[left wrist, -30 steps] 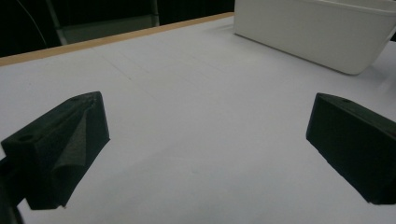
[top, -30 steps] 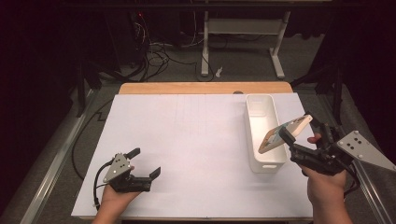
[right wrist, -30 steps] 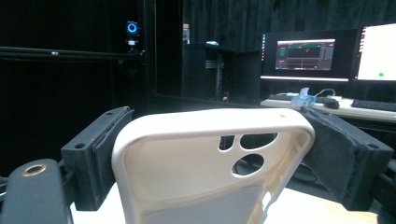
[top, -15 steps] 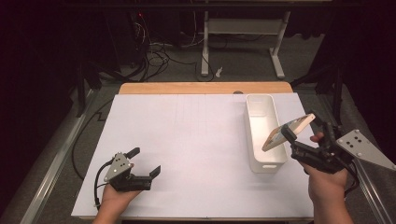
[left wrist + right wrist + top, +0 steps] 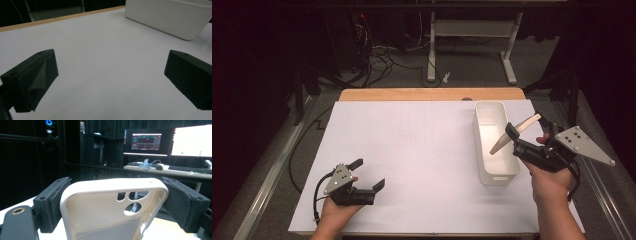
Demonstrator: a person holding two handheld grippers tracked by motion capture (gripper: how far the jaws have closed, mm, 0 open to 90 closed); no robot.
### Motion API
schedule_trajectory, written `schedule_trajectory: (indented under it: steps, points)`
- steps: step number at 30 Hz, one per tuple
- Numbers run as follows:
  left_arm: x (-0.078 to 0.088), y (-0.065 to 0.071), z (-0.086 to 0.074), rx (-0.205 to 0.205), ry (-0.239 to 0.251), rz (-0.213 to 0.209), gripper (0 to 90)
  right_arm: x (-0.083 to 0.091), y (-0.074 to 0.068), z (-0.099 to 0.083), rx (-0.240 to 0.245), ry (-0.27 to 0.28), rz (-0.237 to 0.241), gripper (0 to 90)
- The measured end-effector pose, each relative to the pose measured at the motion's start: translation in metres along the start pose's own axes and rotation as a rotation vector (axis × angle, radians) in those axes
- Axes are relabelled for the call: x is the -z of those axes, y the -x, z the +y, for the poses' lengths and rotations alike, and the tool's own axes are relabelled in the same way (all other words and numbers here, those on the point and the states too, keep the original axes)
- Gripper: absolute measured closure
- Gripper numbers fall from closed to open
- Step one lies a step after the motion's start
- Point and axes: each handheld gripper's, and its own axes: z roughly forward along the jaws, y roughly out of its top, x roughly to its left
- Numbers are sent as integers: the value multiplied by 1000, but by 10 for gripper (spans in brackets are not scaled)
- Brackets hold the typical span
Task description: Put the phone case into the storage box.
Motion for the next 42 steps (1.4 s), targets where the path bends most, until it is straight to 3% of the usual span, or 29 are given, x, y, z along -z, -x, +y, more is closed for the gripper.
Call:
schedule_trajectory:
  steps: [13, 24, 33, 42]
  points:
    - [2, -1, 1, 9, 26, -4, 2, -46, 2, 5, 12, -35, -105, 134]
    - [2, -1, 1, 17, 33, -22, 2, -83, 5, 3, 12, -57, -161, 133]
    - [3, -1, 0, 16, 35, -36, 2, -109, 7, -3, 21, -89, -221, 133]
    - [3, -2, 0, 20, 34, -44, 2, -133, 16, -17, 13, -159, -278, 132]
